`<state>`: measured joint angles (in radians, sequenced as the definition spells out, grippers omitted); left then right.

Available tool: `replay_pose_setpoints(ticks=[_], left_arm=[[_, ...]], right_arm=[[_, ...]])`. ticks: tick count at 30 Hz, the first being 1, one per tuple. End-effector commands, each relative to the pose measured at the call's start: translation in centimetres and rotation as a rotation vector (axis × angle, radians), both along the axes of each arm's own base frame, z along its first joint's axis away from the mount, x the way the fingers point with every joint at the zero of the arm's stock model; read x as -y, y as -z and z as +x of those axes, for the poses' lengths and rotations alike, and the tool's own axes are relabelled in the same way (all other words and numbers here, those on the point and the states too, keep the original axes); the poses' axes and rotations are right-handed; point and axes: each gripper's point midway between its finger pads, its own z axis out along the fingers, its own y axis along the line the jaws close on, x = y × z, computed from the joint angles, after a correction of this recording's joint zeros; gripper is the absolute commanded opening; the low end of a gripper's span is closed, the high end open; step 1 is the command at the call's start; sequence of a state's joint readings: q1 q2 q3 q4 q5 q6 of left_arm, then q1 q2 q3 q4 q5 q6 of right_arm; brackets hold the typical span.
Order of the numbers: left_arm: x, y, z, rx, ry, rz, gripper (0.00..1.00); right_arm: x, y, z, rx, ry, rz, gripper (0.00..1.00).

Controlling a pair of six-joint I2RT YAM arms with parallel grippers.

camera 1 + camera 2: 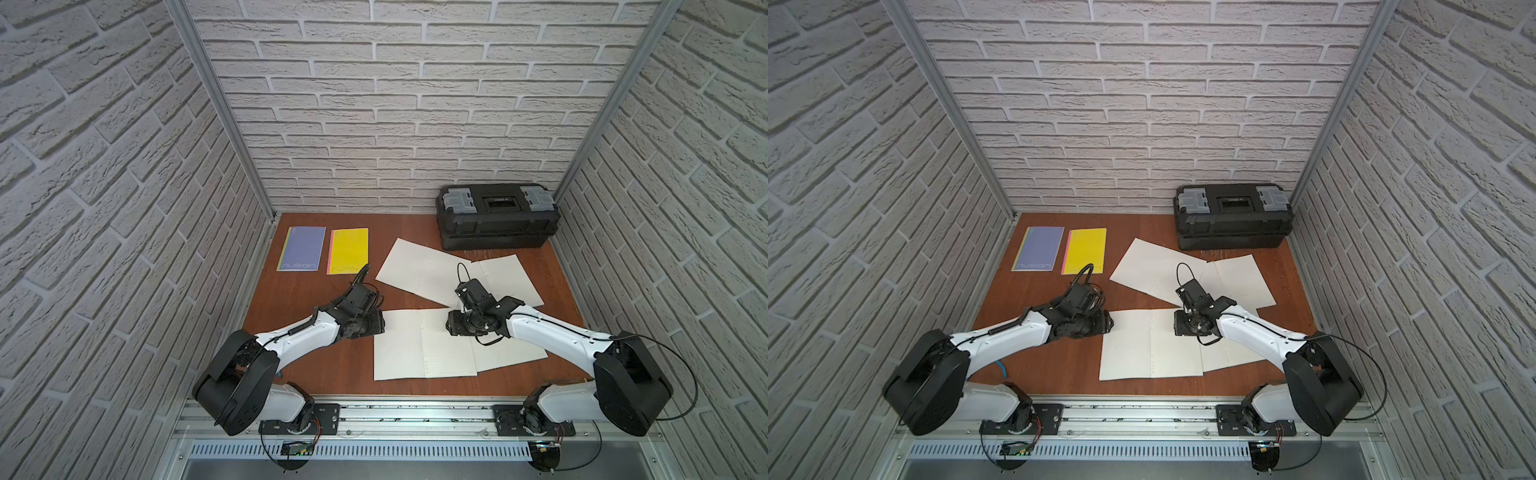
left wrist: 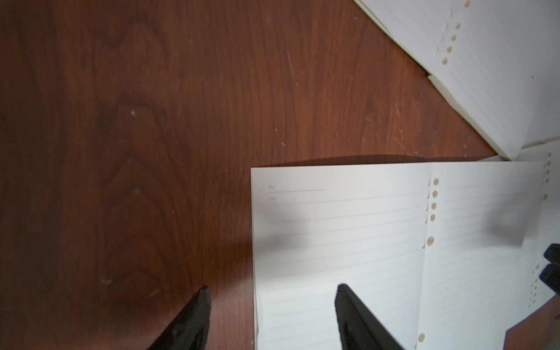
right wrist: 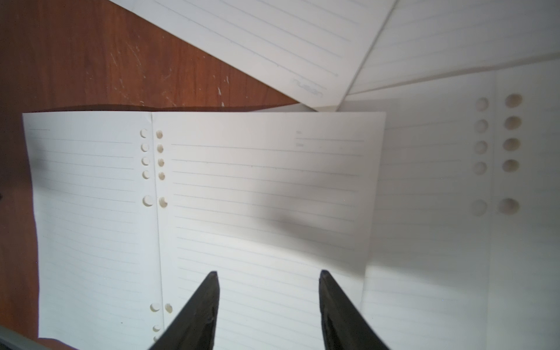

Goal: Close the notebook

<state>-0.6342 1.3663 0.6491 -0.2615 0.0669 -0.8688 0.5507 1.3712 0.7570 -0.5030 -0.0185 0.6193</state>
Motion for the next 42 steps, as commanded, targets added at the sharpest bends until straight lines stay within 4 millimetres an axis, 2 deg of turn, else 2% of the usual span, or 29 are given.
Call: replay_pose_setpoints(ticks=[1,6,18,31,34,42], left_arm=[[0.3,0.4,0.1,-0.002,-0.013,-0.002,0.66],[0.5,1.0,-0.1,-0.02,-0.004,0.016,0.66],[1.3,2.4,-0.5,-0.067,0.024,0.032,0.66],[3.3,2.4,-0.5,-0.071,0.058,-0.057,0.65],[3.0,1.9,-0.3,-0.06,0.051,-0.054,0.66],[0.0,1.8,0.5,-0.056,0.004,-0.041,0.66]], right_arm=[[1.5,0.3,-0.6,-0.005,0.043,-0.037,0.57],[2.2,1.3,-1.2,-0.036,0.064,-0.055,0.58],[3.3,2.1,-1.6,-0.061,0.09,-0.065,0.58],[1.7,3.5,-2.0,-0.098,0.069,0.018,0.55],[1.1,3.5,-1.8,-0.098,0.07,0.045,0.55],[-0.9,3.5,-0.8,-0.096,0.056,0.093,0.53]])
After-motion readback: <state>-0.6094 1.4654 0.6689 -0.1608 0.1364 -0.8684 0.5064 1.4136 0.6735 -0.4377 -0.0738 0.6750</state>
